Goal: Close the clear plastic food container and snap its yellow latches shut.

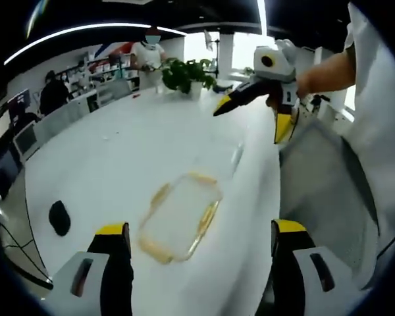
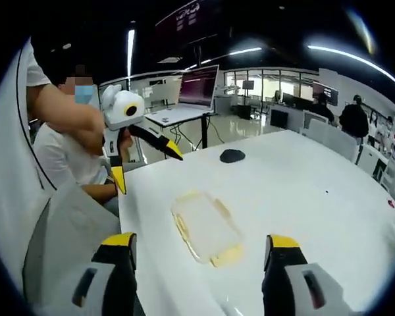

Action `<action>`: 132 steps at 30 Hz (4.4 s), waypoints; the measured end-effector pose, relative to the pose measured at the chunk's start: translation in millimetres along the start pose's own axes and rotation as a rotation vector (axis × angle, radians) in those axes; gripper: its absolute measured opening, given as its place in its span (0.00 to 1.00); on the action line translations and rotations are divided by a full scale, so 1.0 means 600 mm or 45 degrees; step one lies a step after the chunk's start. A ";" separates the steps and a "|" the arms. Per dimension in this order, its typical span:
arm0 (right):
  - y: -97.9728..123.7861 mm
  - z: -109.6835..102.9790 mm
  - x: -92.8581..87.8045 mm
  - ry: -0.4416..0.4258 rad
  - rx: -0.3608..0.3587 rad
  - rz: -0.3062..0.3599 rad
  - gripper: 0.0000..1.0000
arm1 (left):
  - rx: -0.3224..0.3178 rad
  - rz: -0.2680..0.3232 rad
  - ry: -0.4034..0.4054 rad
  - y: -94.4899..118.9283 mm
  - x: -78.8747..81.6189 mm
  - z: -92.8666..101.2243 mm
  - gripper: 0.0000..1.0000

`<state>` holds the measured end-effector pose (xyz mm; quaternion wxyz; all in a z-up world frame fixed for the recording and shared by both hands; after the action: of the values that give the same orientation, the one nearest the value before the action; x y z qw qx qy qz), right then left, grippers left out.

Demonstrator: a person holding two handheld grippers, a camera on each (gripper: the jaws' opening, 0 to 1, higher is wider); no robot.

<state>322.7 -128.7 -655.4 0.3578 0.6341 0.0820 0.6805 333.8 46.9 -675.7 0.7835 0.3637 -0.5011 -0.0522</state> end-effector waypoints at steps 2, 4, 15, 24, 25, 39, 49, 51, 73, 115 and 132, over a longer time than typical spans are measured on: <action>0.000 0.004 -0.001 0.002 -0.004 -0.002 0.78 | -0.002 -0.012 -0.013 -0.003 0.000 -0.001 0.89; 0.000 0.008 -0.004 0.018 -0.006 -0.010 0.76 | -0.006 -0.035 -0.048 -0.006 -0.002 -0.004 0.88; -0.019 0.021 -0.022 0.071 0.035 -0.051 0.75 | -0.029 -0.140 -0.122 -0.017 -0.020 -0.027 0.85; -0.044 0.015 -0.048 0.150 0.096 -0.109 0.69 | -0.032 -0.200 -0.191 -0.025 -0.029 -0.050 0.82; -0.046 0.015 -0.050 0.164 0.102 -0.114 0.69 | -0.036 -0.203 -0.186 -0.026 -0.030 -0.052 0.82; -0.064 0.035 -0.063 0.176 0.145 -0.148 0.65 | -0.084 -0.319 -0.294 -0.044 -0.058 -0.071 0.77; -0.082 0.035 -0.074 0.235 0.185 -0.189 0.62 | -0.092 -0.338 -0.330 -0.052 -0.060 -0.085 0.72; -0.087 0.037 -0.078 0.261 0.191 -0.212 0.59 | -0.099 -0.350 -0.344 -0.054 -0.062 -0.089 0.71; -0.139 0.034 -0.113 0.430 0.326 -0.358 0.51 | -0.127 -0.430 -0.401 -0.079 -0.079 -0.119 0.62; -0.175 0.039 -0.146 0.465 0.474 -0.471 0.41 | -0.199 -0.558 -0.470 -0.109 -0.100 -0.143 0.45; -0.178 0.037 -0.152 0.484 0.511 -0.473 0.38 | -0.181 -0.552 -0.464 -0.113 -0.100 -0.142 0.39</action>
<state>378.7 -112.3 -784.9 0.3219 0.5278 0.3938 0.6802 393.5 68.2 -782.5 0.6746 0.3911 -0.5393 -0.3179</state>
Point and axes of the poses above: the point that each gripper's makers call its tool centre point, and the gripper's own axes: y roughly backward along the fingers, z roughly to its right, x roughly out of its top, the point moved 2 cm from there along y, roughly backward along the fingers, and after that the axes turned 15 degrees about y, right-handed, at the moved point
